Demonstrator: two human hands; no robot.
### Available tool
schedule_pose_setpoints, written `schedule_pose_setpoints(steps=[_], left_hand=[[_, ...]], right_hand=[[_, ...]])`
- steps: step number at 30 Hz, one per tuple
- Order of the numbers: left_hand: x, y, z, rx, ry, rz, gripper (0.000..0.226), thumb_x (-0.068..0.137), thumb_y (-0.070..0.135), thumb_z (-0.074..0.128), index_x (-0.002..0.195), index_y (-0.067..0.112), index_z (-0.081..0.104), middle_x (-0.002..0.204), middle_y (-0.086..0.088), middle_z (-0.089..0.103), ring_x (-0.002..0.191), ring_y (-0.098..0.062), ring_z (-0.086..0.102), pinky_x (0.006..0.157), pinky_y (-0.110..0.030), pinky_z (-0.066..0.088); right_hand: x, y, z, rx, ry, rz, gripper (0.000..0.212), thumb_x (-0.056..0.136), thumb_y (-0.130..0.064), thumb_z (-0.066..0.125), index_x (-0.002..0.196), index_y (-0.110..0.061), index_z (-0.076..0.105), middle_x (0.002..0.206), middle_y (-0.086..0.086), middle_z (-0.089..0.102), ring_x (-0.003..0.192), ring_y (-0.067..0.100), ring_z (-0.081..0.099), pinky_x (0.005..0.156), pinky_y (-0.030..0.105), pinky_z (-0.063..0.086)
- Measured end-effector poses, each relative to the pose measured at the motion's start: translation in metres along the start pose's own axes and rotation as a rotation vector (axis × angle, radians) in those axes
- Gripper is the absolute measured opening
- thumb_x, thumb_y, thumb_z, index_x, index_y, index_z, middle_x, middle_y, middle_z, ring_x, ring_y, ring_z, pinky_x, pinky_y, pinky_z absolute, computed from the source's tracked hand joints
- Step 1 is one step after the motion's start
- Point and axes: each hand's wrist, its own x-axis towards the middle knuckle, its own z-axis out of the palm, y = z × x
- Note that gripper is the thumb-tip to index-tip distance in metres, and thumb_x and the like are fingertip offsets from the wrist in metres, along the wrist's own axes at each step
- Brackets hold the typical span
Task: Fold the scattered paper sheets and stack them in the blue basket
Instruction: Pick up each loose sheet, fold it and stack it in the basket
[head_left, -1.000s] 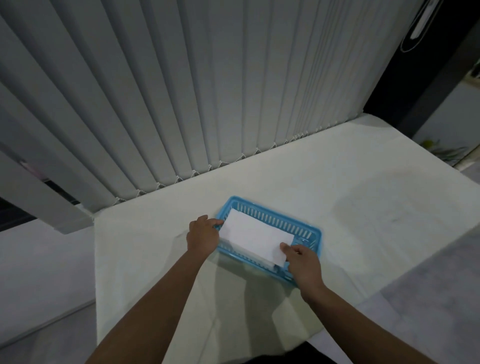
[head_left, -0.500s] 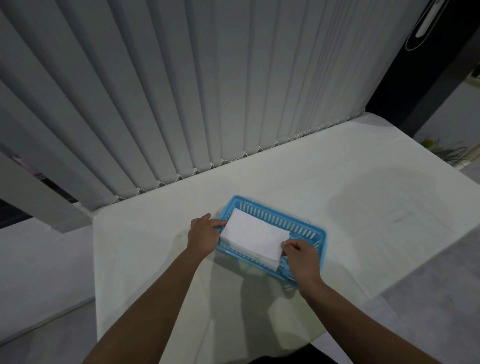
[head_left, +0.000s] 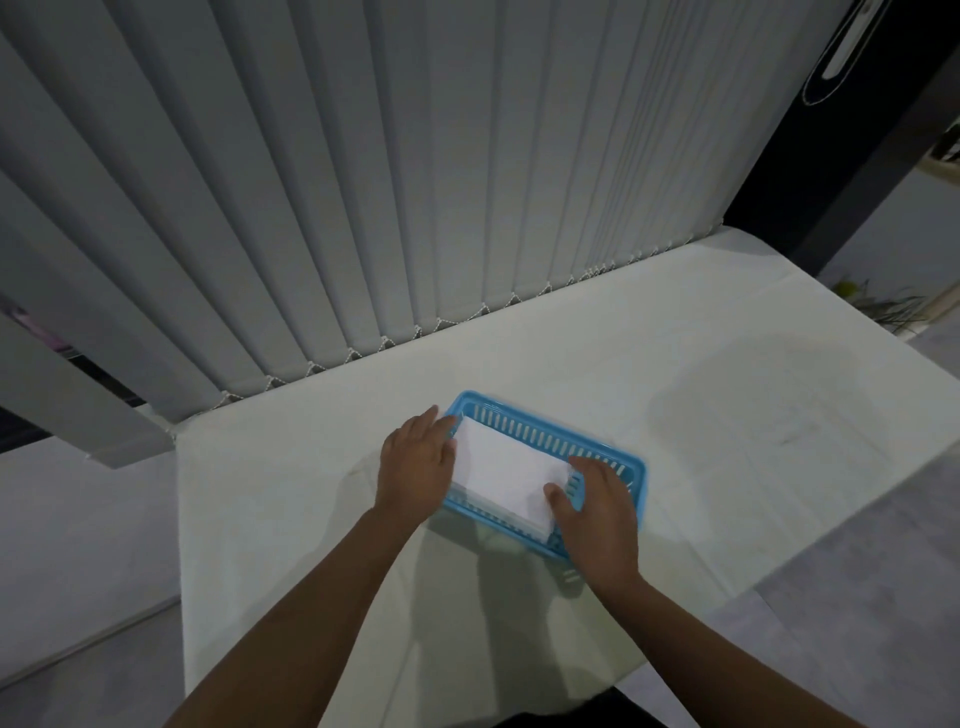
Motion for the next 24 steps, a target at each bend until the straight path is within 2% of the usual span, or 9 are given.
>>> schedule_pose_setpoints(steps=[2,4,6,8,15,18,20,22,24], left_hand=[[-0.003,0.006,0.007,0.065,-0.109,0.119,0.064,0.091,0.053,0.008,0.148,0.029,0.026,0.159,0.003,0.022,0.146,-0.017,0.021,0.119,-0.039,0.012],[-0.005,0.009,0.017,0.146,-0.233,0.176,0.081,0.082,0.066,-0.009,0.152,0.029,0.009,0.162,0.004,0.005,0.15,-0.015,0.002,0.12,-0.041,-0.001],[-0.005,0.009,0.026,0.201,-0.3,0.186,0.089,0.074,0.068,-0.018,0.152,0.028,-0.002,0.162,0.003,-0.006,0.15,-0.015,-0.009,0.119,-0.044,-0.01],[-0.005,0.007,0.032,0.247,-0.322,0.188,0.089,0.072,0.067,-0.018,0.151,0.027,-0.008,0.162,0.002,-0.011,0.149,-0.018,-0.013,0.116,-0.046,-0.015],[-0.007,0.003,0.035,0.324,-0.275,0.218,0.091,0.071,0.07,-0.018,0.151,0.026,-0.011,0.162,0.001,-0.012,0.149,-0.021,-0.012,0.111,-0.048,-0.021],[-0.008,-0.002,0.032,0.269,-0.217,0.203,0.089,0.075,0.071,-0.016,0.151,0.025,-0.009,0.161,0.001,-0.013,0.149,-0.018,-0.014,0.114,-0.045,-0.019],[-0.01,-0.008,0.025,0.182,-0.107,0.137,0.085,0.081,0.07,-0.013,0.152,0.025,-0.002,0.162,0.003,-0.009,0.149,-0.016,-0.011,0.118,-0.042,-0.015],[-0.008,-0.012,0.018,0.073,0.01,0.009,0.075,0.09,0.065,0.001,0.153,0.025,0.006,0.162,0.003,-0.001,0.15,-0.016,-0.004,0.119,-0.04,-0.01],[-0.003,-0.014,0.016,-0.127,0.028,-0.171,0.068,0.095,0.059,0.018,0.152,0.022,0.013,0.162,-0.001,0.01,0.15,-0.02,0.006,0.121,-0.04,-0.001]], right_hand=[[0.0,0.0,0.006,-0.281,-0.149,-0.172,0.059,0.093,-0.053,0.038,0.145,-0.025,0.034,0.157,-0.001,0.027,0.143,0.023,0.027,0.116,0.042,0.019],[0.002,0.001,0.013,-0.423,-0.292,-0.238,0.077,0.088,-0.066,0.011,0.152,-0.023,0.013,0.163,-0.002,0.004,0.149,0.023,0.004,0.119,0.044,0.002],[0.004,0.004,0.019,-0.478,-0.372,-0.259,0.093,0.076,-0.073,-0.01,0.153,-0.022,-0.001,0.162,-0.001,-0.007,0.149,0.022,-0.009,0.117,0.045,-0.008],[0.005,0.007,0.022,-0.51,-0.406,-0.253,0.096,0.071,-0.071,-0.019,0.152,-0.022,-0.007,0.162,-0.001,-0.012,0.148,0.022,-0.015,0.116,0.047,-0.011],[0.004,0.014,0.016,-0.557,-0.406,-0.248,0.096,0.071,-0.073,-0.015,0.152,-0.022,-0.009,0.161,-0.001,-0.012,0.148,0.024,-0.016,0.114,0.047,-0.017],[0.0,0.017,0.01,-0.509,-0.304,-0.218,0.099,0.07,-0.078,-0.015,0.152,-0.023,-0.007,0.158,0.001,-0.023,0.147,0.027,-0.018,0.114,0.044,-0.021],[-0.003,0.02,0.002,-0.419,-0.197,-0.168,0.096,0.071,-0.08,-0.013,0.152,-0.027,-0.007,0.157,0.002,-0.026,0.146,0.026,-0.017,0.113,0.039,-0.022],[-0.006,0.021,-0.006,-0.263,-0.101,-0.061,0.092,0.077,-0.081,0.003,0.152,-0.027,-0.002,0.16,0.004,-0.02,0.146,0.024,-0.011,0.116,0.038,-0.013],[-0.007,0.023,-0.011,-0.066,-0.065,0.144,0.088,0.086,-0.071,0.032,0.153,-0.023,0.001,0.161,0.006,-0.014,0.147,0.028,-0.004,0.119,0.043,0.0]])
